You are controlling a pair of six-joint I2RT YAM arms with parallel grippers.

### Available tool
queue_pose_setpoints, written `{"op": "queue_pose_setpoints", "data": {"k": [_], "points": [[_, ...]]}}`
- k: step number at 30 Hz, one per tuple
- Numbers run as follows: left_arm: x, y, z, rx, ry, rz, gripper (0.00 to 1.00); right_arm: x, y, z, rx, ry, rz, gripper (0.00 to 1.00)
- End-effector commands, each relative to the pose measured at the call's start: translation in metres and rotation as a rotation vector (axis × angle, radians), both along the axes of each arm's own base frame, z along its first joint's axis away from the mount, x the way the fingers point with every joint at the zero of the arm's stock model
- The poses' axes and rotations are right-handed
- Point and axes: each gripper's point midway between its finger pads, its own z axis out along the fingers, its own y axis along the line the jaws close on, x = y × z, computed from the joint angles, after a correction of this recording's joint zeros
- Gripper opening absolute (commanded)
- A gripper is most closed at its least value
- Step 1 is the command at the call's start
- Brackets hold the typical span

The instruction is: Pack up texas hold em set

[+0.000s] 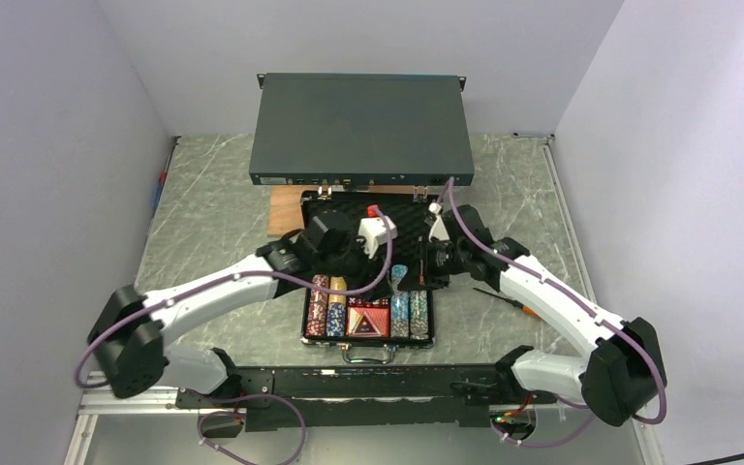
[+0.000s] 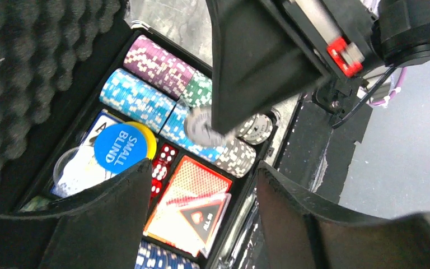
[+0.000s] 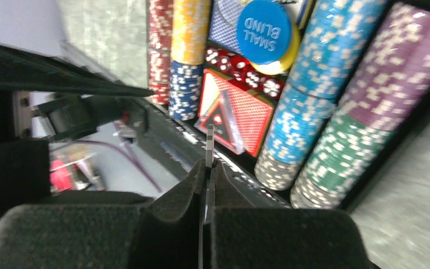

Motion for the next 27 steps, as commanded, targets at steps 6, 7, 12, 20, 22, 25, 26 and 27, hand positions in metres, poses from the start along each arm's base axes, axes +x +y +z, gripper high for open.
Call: {"op": "queue_pose_setpoints", "data": {"k": [6,7,12,20,22,25,26,27], "points": [[0.004,0.075,0.077,-0.171,-0.187,0.296,0.75,-0.022,-0.085,-0.004,-0.760,-0.126,0.232,0.00],[0.003,0.083,0.085,-0.200,-0.211,0.328,0.76,-0.026,-0.083,-0.002,-0.804,-0.148,0.270,0.00],[-0.009,0.127,0.127,-0.349,-0.323,0.449,0.77,-0.050,-0.058,0.000,-0.924,-0.230,0.518,0.00],[-0.025,0.183,0.148,-0.441,-0.406,0.606,0.79,-0.080,-0.031,-0.028,-1.028,-0.191,0.755,0.00],[-0.027,0.190,0.148,-0.449,-0.409,0.626,0.79,-0.084,-0.032,-0.036,-1.070,-0.192,0.777,0.00],[-0.030,0.195,0.147,-0.457,-0.407,0.635,0.79,-0.085,-0.033,-0.044,-1.122,-0.189,0.789,0.01],[-0.031,0.196,0.146,-0.457,-0.405,0.635,0.79,-0.085,-0.034,-0.047,-1.141,-0.189,0.789,0.01],[-0.032,0.196,0.147,-0.458,-0.406,0.635,0.79,-0.083,-0.035,-0.048,-1.164,-0.196,0.781,0.02]]}}
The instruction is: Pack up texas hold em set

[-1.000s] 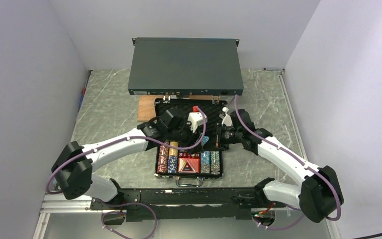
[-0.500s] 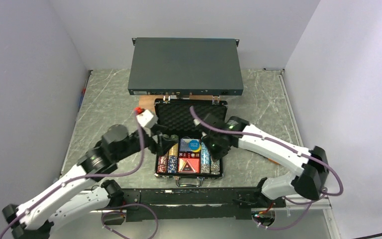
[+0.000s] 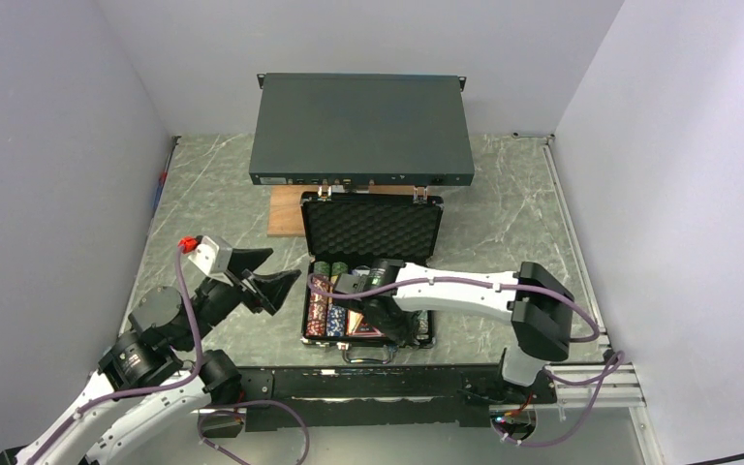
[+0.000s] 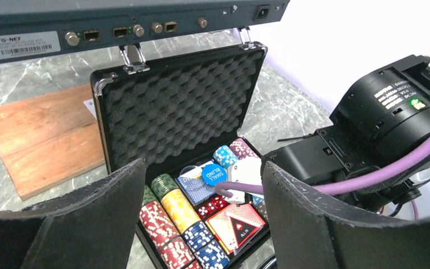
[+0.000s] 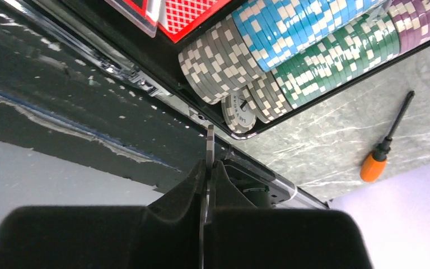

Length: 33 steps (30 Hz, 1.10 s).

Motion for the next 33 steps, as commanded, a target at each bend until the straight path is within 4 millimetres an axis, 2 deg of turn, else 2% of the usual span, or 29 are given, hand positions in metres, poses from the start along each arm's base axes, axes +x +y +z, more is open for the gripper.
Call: {"op": "queue_pose_setpoints", "data": {"k": [1,14,23,27,28,29,33], "points": [[0.002,0.007,-0.007,-0.002,0.030,0.039,0.79,0.009,-0.010,0.004,-0.088,-0.079,0.000,0.02],[-0.001,0.003,-0.007,-0.007,0.035,0.011,0.79,0.015,-0.015,-0.007,-0.195,-0.142,0.009,0.09],[-0.001,0.001,-0.009,0.003,0.037,0.005,0.79,0.019,-0.017,-0.005,-0.223,-0.190,0.004,0.35],[0.000,0.000,-0.010,0.003,0.044,0.007,0.79,0.027,-0.016,0.013,-0.191,-0.263,-0.031,0.41],[0.001,0.000,-0.012,0.004,0.047,0.012,0.79,0.032,-0.015,0.020,-0.166,-0.300,-0.048,0.45],[0.003,0.000,-0.015,0.007,0.057,0.020,0.80,0.039,-0.013,0.029,-0.128,-0.349,-0.082,0.53],[0.011,-0.004,-0.028,0.019,0.103,0.042,0.83,0.071,-0.007,0.070,0.168,-0.492,-0.309,0.68]]}}
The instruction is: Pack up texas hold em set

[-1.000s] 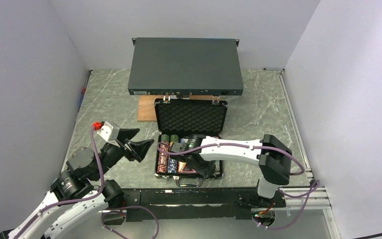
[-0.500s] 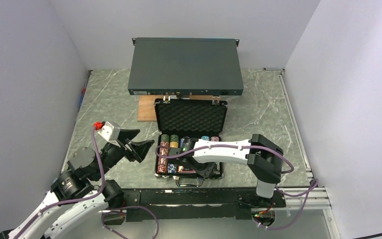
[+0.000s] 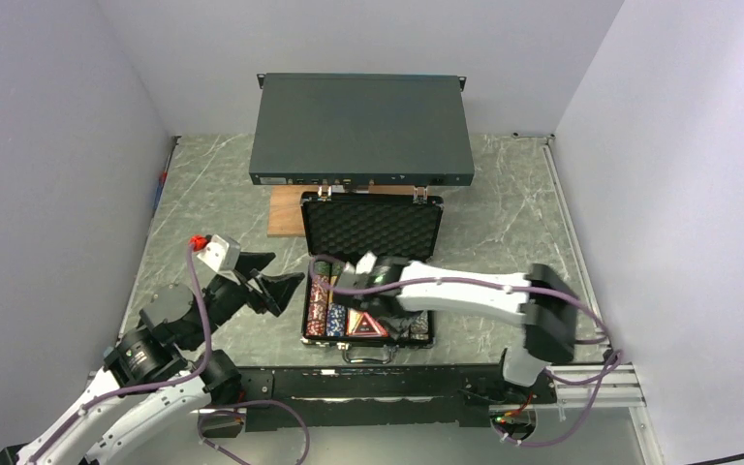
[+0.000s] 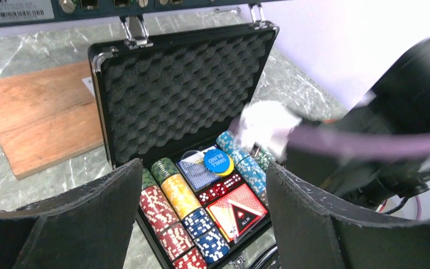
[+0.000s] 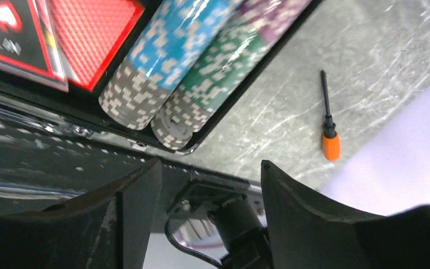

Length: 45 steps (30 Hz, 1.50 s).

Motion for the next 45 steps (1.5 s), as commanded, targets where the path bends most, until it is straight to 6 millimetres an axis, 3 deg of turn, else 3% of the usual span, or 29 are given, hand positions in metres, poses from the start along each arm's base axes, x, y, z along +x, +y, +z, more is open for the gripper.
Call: {"op": "queue_pose_setpoints", "data": {"k": [1,5,8,10,14,15,19,28,32,39,45], "points": [[0.011,-0.008,-0.013,-0.003,0.059,0.026,0.84,0.047,0.002,0.069,0.423,-0.264,-0.242,0.71],[0.015,-0.019,-0.024,0.008,0.113,0.015,0.84,0.086,-0.016,0.087,0.913,-0.260,-0.499,0.79],[0.017,-0.022,-0.025,-0.013,0.134,0.016,0.84,0.109,-0.043,0.112,1.191,-0.353,-0.640,0.98],[0.018,-0.024,-0.023,-0.031,0.144,0.019,0.84,0.122,-0.052,0.117,1.317,-0.338,-0.660,1.00],[0.019,-0.026,-0.023,-0.049,0.163,0.018,0.84,0.143,-0.059,0.104,1.562,-0.159,-0.641,1.00],[0.018,-0.027,-0.023,-0.051,0.168,0.015,0.84,0.148,-0.059,0.119,1.688,-0.141,-0.583,0.99],[0.014,-0.027,-0.020,-0.062,0.181,0.001,0.84,0.161,-0.077,0.128,1.891,-0.146,-0.640,0.98],[0.011,-0.022,-0.016,-0.091,0.163,0.008,0.84,0.189,-0.086,0.143,2.030,-0.205,-0.640,0.99],[0.015,-0.016,-0.011,-0.075,0.147,0.043,0.84,0.195,-0.080,0.160,2.059,-0.223,-0.533,0.99],[0.020,-0.013,-0.005,-0.019,0.176,0.077,0.86,0.199,-0.039,0.158,2.024,-0.136,-0.391,0.99],[0.018,-0.003,0.002,-0.062,0.144,0.105,0.86,0.182,-0.003,0.154,1.974,-0.049,-0.311,0.99]]}}
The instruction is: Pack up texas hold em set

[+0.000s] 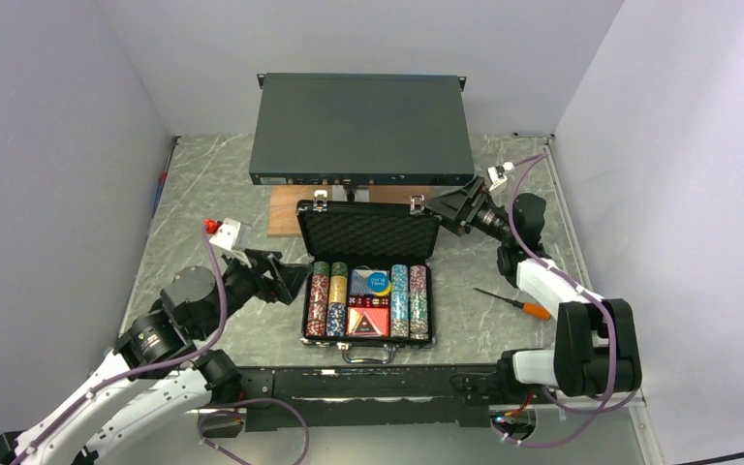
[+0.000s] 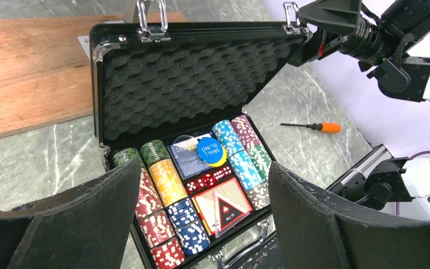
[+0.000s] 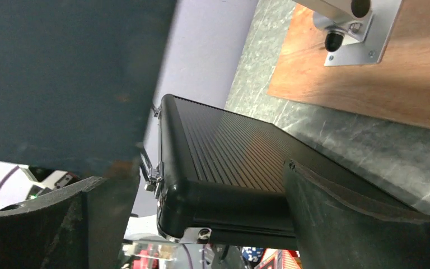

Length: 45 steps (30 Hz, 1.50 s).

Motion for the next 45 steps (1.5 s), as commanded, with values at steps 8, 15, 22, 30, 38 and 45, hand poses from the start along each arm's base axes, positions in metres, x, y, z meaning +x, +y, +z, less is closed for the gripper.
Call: {"op": "queue_pose_setpoints", "data": {"k": [8,15,22,30,38,45], "points": [[-0.004,0.031,0.030,-0.021,-0.084,0.089,0.87,-0.061,0.026,0.001,-0.145,-0.049,0.119,0.99],[-0.007,0.017,0.013,0.023,-0.006,0.030,0.88,-0.127,0.010,-0.045,-0.472,0.176,0.135,0.99],[-0.006,-0.035,-0.021,0.027,0.063,-0.158,0.84,-0.200,0.009,-0.114,-0.649,0.457,0.268,0.98],[0.000,-0.115,-0.112,0.073,0.256,-0.410,0.41,-0.227,0.029,-0.131,-0.715,0.414,0.325,0.73],[-0.011,-0.119,-0.163,0.065,0.339,-0.370,0.31,-0.250,0.042,-0.153,-0.763,0.423,0.405,0.33],[-0.023,-0.092,-0.210,0.074,0.427,-0.280,0.28,-0.256,0.043,-0.171,-0.858,0.410,0.392,0.17]]}}
